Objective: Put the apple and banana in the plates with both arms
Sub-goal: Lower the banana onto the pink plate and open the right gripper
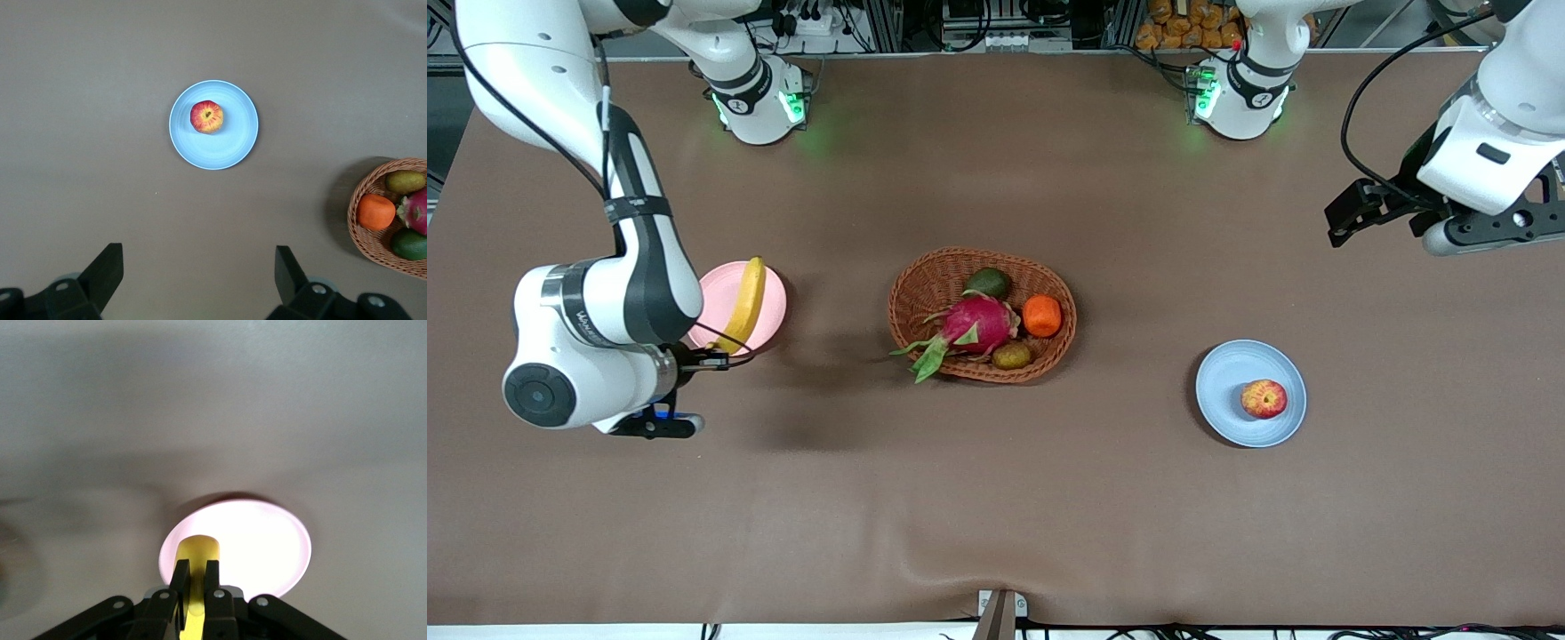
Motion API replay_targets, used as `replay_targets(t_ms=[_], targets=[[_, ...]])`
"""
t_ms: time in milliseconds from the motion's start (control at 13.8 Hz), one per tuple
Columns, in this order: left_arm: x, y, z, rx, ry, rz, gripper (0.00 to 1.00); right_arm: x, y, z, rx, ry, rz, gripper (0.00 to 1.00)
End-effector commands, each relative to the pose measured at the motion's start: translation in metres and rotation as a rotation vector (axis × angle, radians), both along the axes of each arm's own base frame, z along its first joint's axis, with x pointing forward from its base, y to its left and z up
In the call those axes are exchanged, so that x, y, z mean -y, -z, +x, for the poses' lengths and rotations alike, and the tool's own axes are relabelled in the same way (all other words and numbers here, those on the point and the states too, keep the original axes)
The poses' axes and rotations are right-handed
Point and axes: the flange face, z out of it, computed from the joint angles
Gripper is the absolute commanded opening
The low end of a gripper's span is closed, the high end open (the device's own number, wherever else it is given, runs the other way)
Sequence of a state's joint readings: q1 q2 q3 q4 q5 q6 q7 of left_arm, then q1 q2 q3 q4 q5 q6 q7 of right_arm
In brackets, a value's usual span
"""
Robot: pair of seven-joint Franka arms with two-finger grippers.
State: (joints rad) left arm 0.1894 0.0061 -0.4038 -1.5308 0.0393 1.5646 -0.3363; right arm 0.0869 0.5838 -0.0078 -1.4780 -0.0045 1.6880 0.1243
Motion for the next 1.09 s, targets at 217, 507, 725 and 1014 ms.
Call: replay_targets(t_ms=[217, 507, 725, 1014], targets=[[-0.028, -0.009, -0.014, -0.039, -0.038, -0.025, 1.0, 0.006, 0.046, -0.042, 0.015, -0.076, 0.001, 0.0], [-0.035, -0.017, -0.026, -0.054, -0.032, -0.048, 1.0, 0.017, 0.05, -0.052, 0.002, -0.13, -0.012, 0.0], [-0.041, -0.018, -0.03, -0.058, -0.022, -0.05, 1.0, 0.029, 0.055, -0.051, -0.002, -0.111, -0.014, 0.07], [-0.049, -0.019, -0.035, -0.076, 0.034, -0.047, 1.0, 0.04, 0.049, -0.039, 0.017, -0.064, -0.008, 1.0]])
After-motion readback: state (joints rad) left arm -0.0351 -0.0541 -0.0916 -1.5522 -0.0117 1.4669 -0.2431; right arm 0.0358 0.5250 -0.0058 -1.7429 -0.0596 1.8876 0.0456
